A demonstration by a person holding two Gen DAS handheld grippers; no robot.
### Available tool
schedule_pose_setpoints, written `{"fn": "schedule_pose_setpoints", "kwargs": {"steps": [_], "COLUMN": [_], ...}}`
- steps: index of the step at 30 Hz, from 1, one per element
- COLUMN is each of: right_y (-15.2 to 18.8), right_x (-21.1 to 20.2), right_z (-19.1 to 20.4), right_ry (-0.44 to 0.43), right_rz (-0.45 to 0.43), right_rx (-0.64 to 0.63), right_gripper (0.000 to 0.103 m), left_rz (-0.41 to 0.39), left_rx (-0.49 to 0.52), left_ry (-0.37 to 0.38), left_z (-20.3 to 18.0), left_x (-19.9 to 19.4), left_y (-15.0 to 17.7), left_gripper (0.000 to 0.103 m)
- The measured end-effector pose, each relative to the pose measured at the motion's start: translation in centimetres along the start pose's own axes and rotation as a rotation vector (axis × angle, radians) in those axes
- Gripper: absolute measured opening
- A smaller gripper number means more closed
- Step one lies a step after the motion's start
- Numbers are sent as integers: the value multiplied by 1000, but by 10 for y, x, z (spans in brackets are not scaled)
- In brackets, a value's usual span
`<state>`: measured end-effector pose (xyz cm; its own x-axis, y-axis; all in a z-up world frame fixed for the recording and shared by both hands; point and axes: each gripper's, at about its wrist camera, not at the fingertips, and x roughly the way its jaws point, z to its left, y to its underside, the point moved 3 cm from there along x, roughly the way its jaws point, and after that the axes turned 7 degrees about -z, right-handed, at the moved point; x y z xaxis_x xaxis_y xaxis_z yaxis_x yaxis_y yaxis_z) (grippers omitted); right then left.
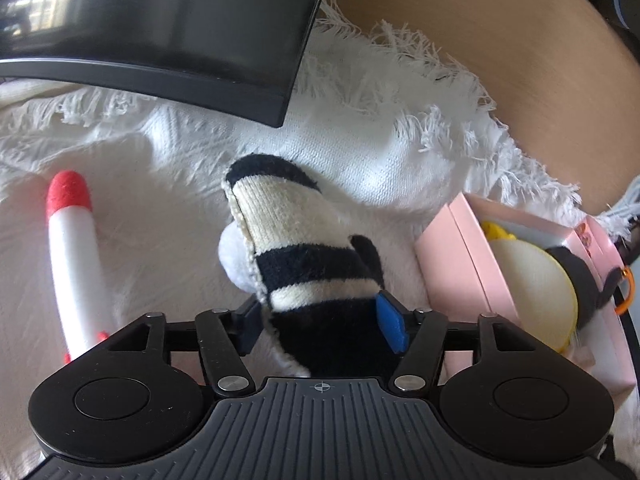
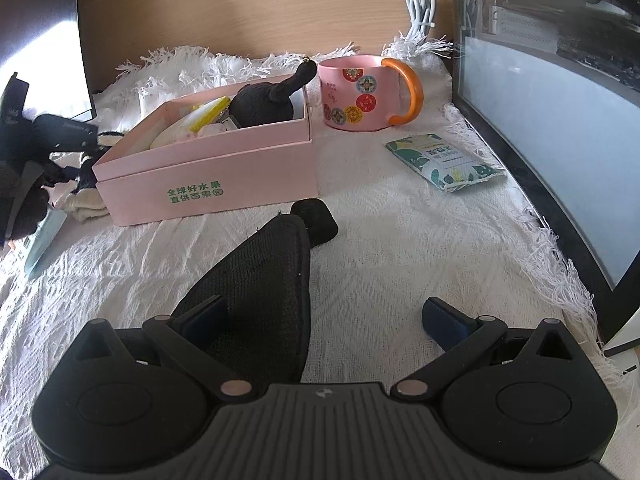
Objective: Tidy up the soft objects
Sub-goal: 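Lift the striped sock plush with the left gripper while the right holds the black pouch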
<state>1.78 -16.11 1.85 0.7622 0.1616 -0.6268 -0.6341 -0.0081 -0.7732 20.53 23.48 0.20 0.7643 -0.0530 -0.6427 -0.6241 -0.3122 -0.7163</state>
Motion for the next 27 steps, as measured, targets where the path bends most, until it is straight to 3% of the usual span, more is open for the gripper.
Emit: {"fn": "schedule_pose_setpoints", "kwargs": {"steps": [4,9,11,14,18,21,27], "right_y": [0,1,1,1,0,0,-3], "right_x": [0,-2,-2,-1,-1,0,2], "right_z": [0,3,2,1,1,1,0], "right_ry": [-7,-2,-3,-6,-12,-17,-56], "right_rz": [4,4,4,4,4,6,30], "right_rx": [-1,-1,-2,-5,-9,-15,-44], "right_gripper": [103,103,103,103,103,103,102], "left_rz": [23,6,-2,-16,-14,-34,-49], "left_rx": [-19,136,215,255,176,178,173], "left_ry": [-38,-63,-95,-109,-63,-48,65], "left_z": [-6,-28,-35,-34,-19,-21,-40], "left_x": [19,36,37,29,6,-23,-97], "left_y": [-10,-3,2,8,14,19,37], "left_gripper": [72,91,84,73,69,68,67]}}
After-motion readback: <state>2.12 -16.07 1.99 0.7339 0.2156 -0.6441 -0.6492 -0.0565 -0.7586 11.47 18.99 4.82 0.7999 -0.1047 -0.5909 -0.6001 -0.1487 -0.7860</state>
